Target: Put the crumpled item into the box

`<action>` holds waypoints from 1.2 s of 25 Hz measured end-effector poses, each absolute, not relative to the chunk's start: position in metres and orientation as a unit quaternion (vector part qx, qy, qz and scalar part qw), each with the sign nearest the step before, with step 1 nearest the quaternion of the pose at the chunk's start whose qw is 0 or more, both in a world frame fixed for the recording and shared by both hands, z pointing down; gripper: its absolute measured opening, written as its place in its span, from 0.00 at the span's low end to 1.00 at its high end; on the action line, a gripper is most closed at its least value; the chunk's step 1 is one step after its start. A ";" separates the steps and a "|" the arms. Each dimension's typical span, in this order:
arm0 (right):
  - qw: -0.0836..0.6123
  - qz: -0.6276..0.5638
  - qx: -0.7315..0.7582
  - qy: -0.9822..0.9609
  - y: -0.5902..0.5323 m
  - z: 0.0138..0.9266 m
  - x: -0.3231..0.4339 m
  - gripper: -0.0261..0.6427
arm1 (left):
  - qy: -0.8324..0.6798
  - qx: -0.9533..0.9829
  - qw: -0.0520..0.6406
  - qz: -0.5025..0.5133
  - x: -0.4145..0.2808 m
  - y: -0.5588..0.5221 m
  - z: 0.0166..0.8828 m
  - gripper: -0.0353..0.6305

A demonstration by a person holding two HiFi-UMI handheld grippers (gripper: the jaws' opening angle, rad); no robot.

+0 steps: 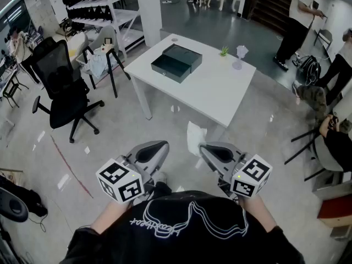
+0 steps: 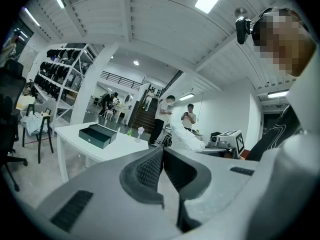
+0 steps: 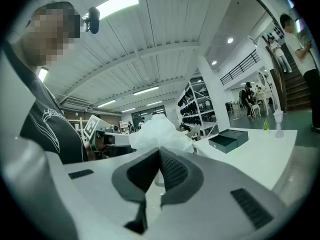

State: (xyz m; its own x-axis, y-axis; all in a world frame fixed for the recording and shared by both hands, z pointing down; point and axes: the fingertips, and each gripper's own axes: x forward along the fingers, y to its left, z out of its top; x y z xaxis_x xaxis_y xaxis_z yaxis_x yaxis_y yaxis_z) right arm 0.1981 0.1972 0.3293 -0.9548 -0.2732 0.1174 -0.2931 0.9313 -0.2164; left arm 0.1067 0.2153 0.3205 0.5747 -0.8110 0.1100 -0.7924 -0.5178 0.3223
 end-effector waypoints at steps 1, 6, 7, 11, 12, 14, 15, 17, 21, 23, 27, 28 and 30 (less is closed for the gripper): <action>0.042 0.116 0.145 -0.982 0.198 0.329 0.198 0.05 | -0.460 0.871 0.170 -0.026 0.107 0.217 0.320 0.06; 0.040 0.114 0.146 -0.982 0.201 0.329 0.199 0.05 | -0.461 0.871 0.168 -0.023 0.109 0.221 0.319 0.06; 0.039 0.114 0.146 -0.982 0.201 0.329 0.200 0.05 | -0.461 0.871 0.167 -0.022 0.109 0.222 0.319 0.06; 0.042 0.116 0.147 -0.981 0.199 0.330 0.198 0.05 | -0.463 0.870 0.169 -0.019 0.108 0.222 0.322 0.06; 0.044 0.115 0.149 -0.981 0.198 0.331 0.197 0.05 | -0.464 0.869 0.170 -0.020 0.107 0.222 0.322 0.06; 0.045 0.114 0.153 -0.981 0.196 0.333 0.196 0.05 | -0.464 0.869 0.171 -0.021 0.105 0.221 0.324 0.06; 0.045 0.115 0.154 -0.980 0.195 0.334 0.194 0.05 | -0.463 0.869 0.171 -0.021 0.104 0.220 0.325 0.06; 0.048 0.116 0.154 -0.980 0.192 0.336 0.191 0.05 | -0.461 0.870 0.173 -0.022 0.101 0.217 0.327 0.06; 0.053 0.121 0.155 -0.979 0.179 0.341 0.181 0.05 | -0.461 0.868 0.182 -0.027 0.091 0.204 0.333 0.06; 0.054 0.125 0.156 -0.978 0.170 0.345 0.176 0.05 | -0.460 0.868 0.186 -0.027 0.087 0.194 0.338 0.06; 0.060 0.133 0.162 -0.976 0.150 0.354 0.163 0.05 | -0.454 0.869 0.196 -0.028 0.073 0.173 0.346 0.06; 0.062 0.136 0.164 -0.975 0.144 0.356 0.159 0.05 | -0.452 0.869 0.199 -0.028 0.069 0.166 0.348 0.06; 0.067 0.142 0.167 -0.973 0.131 0.359 0.149 0.05 | -0.448 0.870 0.205 -0.027 0.061 0.152 0.350 0.06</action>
